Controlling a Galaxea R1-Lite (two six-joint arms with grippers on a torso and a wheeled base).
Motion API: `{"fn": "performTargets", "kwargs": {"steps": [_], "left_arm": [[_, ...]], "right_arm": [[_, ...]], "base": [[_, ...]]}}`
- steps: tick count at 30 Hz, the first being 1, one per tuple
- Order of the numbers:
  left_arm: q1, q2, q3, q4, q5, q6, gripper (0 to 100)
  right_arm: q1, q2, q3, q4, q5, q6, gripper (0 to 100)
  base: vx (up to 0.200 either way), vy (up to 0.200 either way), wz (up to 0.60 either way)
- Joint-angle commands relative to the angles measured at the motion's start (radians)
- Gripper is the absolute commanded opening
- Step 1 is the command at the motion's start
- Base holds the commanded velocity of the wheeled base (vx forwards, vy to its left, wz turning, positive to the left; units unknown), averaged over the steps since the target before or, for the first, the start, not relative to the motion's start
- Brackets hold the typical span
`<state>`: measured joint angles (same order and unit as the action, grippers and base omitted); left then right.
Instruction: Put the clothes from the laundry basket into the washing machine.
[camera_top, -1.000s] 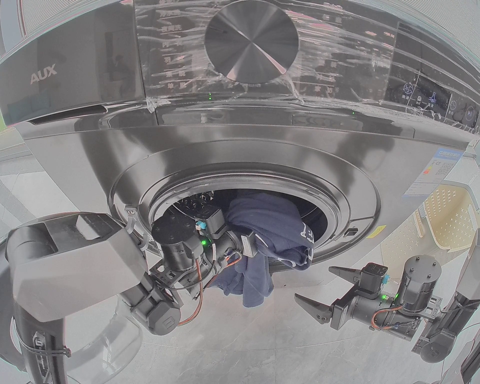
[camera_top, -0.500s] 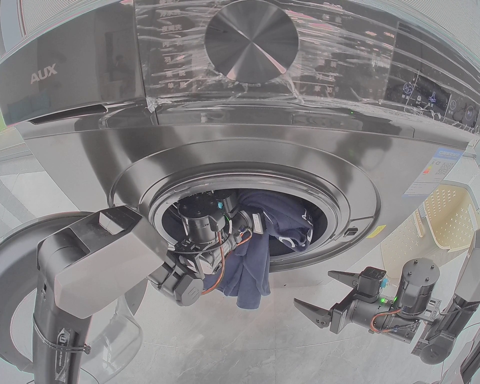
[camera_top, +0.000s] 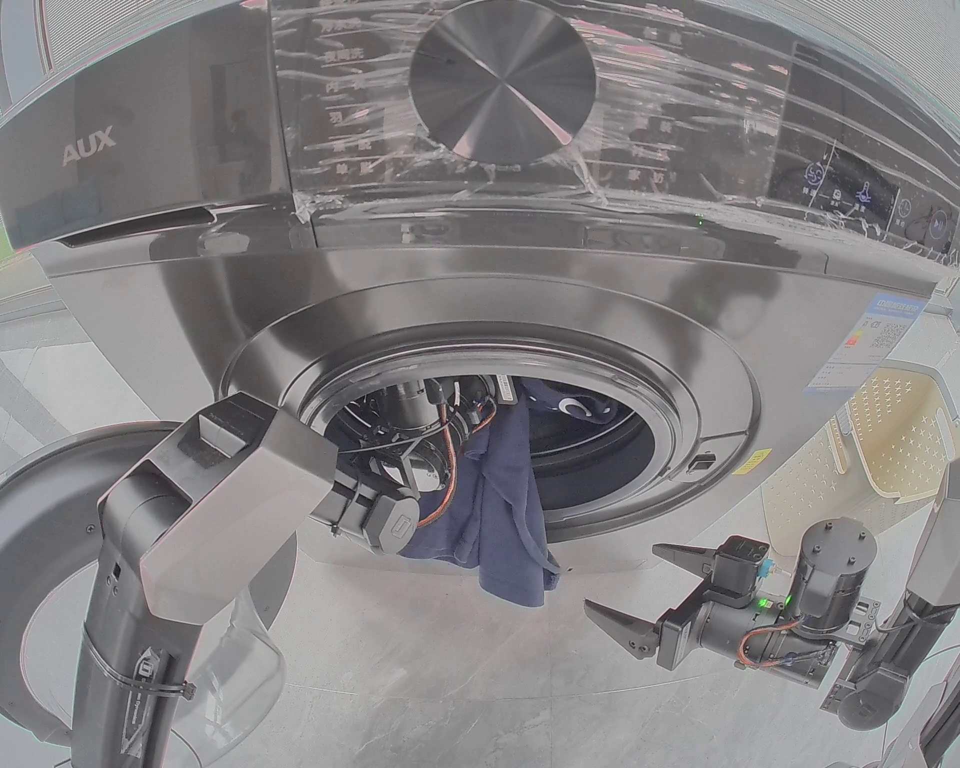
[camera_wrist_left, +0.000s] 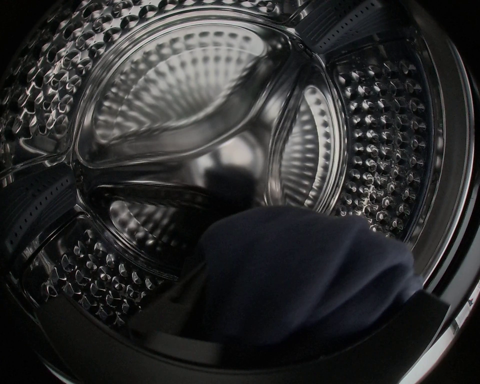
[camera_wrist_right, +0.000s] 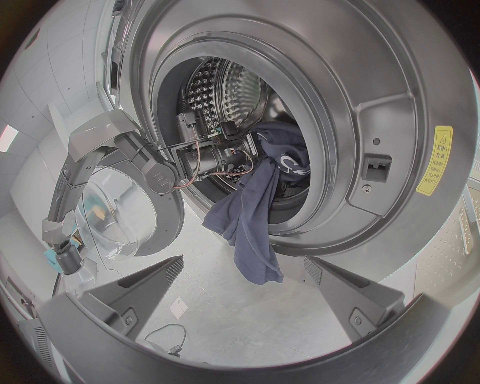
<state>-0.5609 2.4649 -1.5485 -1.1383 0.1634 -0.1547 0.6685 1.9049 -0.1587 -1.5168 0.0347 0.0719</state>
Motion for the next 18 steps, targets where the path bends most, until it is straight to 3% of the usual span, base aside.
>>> {"fn": "performTargets", "kwargs": {"steps": [1, 12, 18], "left_arm": [[0.002, 0.000, 0.008, 0.002, 0.001, -0.009, 100], [-0.011, -0.129, 0.240, 0.152, -0.018, -0.011, 100], [-0.019, -0.159, 0.326, 0.195, -0.067, -0.011, 100]], "right_arm": [[0.000, 0.003, -0.002, 0.000, 0.001, 0.000, 100], [0.002, 0.003, -0.002, 0.000, 0.001, 0.000, 100], [0.002, 0.005, -0.002, 0.000, 0.001, 0.000, 100]], "base": [[0.000, 0.000, 0.00], [0.000, 0.000, 0.00], [0.000, 0.000, 0.00]]}}
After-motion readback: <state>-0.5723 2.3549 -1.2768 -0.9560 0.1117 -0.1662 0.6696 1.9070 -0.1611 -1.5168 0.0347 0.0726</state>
